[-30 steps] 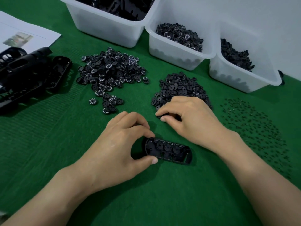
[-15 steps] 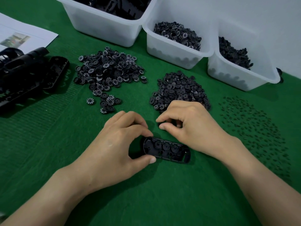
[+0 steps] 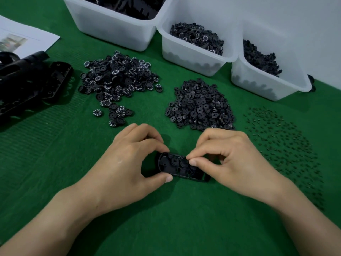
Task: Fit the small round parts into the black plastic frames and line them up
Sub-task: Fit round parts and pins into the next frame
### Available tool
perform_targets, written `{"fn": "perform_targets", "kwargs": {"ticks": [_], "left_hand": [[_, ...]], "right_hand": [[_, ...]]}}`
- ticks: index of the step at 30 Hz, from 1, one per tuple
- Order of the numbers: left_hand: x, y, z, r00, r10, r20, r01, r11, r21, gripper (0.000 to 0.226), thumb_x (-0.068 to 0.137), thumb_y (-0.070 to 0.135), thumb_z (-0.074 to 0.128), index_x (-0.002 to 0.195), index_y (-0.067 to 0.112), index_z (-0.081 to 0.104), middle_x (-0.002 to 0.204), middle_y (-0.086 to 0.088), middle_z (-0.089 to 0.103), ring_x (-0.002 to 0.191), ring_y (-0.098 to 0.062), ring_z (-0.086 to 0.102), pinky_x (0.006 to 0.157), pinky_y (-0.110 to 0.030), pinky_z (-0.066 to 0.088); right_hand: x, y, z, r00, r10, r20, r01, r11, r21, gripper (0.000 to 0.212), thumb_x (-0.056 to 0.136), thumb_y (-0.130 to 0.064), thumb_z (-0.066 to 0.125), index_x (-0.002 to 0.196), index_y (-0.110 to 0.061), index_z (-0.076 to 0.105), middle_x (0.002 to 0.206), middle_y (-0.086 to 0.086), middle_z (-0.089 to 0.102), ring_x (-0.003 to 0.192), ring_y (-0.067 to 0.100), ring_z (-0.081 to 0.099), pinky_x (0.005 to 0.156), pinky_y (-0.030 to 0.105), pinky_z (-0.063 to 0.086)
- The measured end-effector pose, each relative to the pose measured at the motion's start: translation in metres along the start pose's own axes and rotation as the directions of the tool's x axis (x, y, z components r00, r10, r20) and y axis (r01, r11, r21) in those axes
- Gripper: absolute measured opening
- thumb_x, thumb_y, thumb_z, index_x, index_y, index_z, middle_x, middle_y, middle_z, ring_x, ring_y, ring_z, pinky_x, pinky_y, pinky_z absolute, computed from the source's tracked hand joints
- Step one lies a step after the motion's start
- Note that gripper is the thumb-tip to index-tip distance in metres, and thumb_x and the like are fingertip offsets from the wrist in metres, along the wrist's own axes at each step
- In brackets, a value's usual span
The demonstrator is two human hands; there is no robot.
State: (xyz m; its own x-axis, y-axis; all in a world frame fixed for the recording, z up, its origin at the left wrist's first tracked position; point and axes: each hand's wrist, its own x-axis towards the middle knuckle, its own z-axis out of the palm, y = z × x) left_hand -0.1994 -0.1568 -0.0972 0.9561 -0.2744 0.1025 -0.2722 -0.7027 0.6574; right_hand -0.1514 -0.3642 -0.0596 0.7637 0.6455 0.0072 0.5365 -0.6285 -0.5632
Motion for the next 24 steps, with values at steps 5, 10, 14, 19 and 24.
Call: {"fn": "perform_targets", "kwargs": {"ticks": [5,10,14,19,24], "left_hand": [[0.0,0.0,0.0,1.0,0.0,-0.007,0.0,1.0,0.001,0.043,0.065,0.05,0.065,0.097,0.021,0.067,0.099,0.01,0.052,0.095,-0.01,0.046,0.088,-0.024,0.036],[0.001,-0.001,0.0,1.0,0.01,-0.006,-0.01,1.0,0.009,0.044,0.066,0.053,0.064,0.096,0.021,0.067,0.098,0.01,0.052,0.094,-0.009,0.046,0.087,-0.023,0.035],[0.001,0.0,0.0,1.0,0.008,-0.011,-0.008,1.0,0.009,0.042,0.066,0.05,0.065,0.095,0.021,0.068,0.098,0.01,0.052,0.094,-0.008,0.046,0.087,-0.024,0.036],[0.0,0.0,0.0,1.0,0.008,-0.008,-0.008,1.0,0.007,0.042,0.065,0.05,0.065,0.095,0.02,0.068,0.098,0.01,0.052,0.093,-0.007,0.044,0.086,-0.019,0.034],[0.0,0.0,0.0,1.0,0.005,-0.006,-0.005,1.0,0.007,0.043,0.066,0.051,0.064,0.096,0.021,0.067,0.098,0.01,0.052,0.093,-0.006,0.043,0.087,-0.019,0.034]], "right_hand": [[0.001,-0.004,0.004,1.0,0.0,-0.007,0.0,0.999,-0.034,0.003,0.076,-0.019,0.074,0.077,-0.022,0.075,0.074,-0.01,0.06,0.065,0.006,0.057,0.06,0.022,0.045],[0.004,-0.006,0.008,0.999,0.052,-0.011,-0.052,0.999,-0.005,0.005,0.076,-0.019,0.072,0.071,-0.021,0.071,0.074,-0.011,0.058,0.065,0.005,0.051,0.057,0.013,0.036],[0.006,-0.008,0.009,0.998,0.054,0.01,-0.055,0.998,0.016,0.008,0.077,-0.019,0.07,0.07,-0.022,0.068,0.074,-0.011,0.056,0.064,0.007,0.05,0.057,0.013,0.036],[0.011,-0.008,0.006,0.994,0.1,0.048,-0.102,0.994,0.048,0.01,0.075,-0.021,0.071,0.069,-0.026,0.065,0.071,-0.013,0.056,0.06,0.006,0.048,0.055,0.014,0.038],[0.012,-0.009,0.004,0.987,0.127,0.095,-0.135,0.988,0.077,0.013,0.078,-0.018,0.069,0.068,-0.025,0.064,0.07,-0.012,0.056,0.061,0.002,0.048,0.056,0.012,0.037]]}}
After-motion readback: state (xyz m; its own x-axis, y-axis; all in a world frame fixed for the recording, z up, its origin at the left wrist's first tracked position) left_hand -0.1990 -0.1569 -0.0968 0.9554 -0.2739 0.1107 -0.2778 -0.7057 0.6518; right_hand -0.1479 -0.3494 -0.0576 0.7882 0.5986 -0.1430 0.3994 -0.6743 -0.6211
